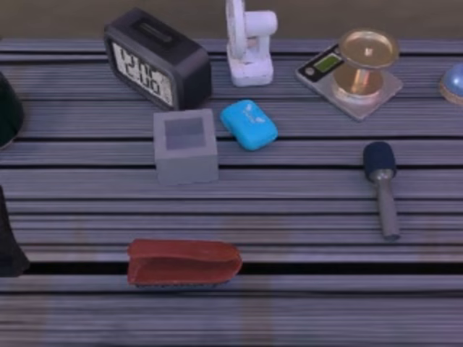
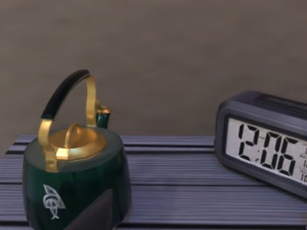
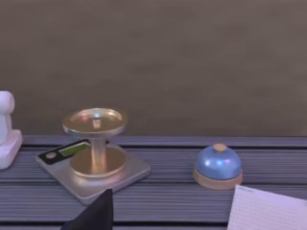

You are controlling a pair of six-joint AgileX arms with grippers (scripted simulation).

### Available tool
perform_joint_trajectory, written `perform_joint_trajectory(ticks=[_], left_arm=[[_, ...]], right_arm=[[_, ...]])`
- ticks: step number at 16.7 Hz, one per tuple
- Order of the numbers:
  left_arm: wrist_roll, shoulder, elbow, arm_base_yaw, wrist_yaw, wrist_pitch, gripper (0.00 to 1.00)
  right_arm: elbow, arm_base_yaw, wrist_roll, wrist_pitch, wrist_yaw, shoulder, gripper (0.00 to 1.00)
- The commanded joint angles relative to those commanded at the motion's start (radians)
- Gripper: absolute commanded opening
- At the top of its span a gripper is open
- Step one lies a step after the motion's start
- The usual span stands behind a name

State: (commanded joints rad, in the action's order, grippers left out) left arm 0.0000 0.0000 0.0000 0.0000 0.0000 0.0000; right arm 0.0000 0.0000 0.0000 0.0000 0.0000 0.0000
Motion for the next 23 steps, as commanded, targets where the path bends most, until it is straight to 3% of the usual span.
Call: perform_joint_trajectory(ticks=[4, 8, 23], left_arm=[[0.000, 0.000, 0.000, 0.000, 0.000, 0.000, 1.00], [0.000, 0.000, 0.000, 0.000, 0.000, 0.000, 1.00], [0.000, 0.000, 0.000, 0.000, 0.000, 0.000, 1.00]], right_arm=[[0.026, 0.009, 0.007, -0.022, 0.001, 0.031, 1.00], [0.171, 0.056, 0.048, -0.144, 0.014, 0.220, 1.00], [1.137, 0.325, 0.348, -0.772, 0.072, 1.629, 1.00]])
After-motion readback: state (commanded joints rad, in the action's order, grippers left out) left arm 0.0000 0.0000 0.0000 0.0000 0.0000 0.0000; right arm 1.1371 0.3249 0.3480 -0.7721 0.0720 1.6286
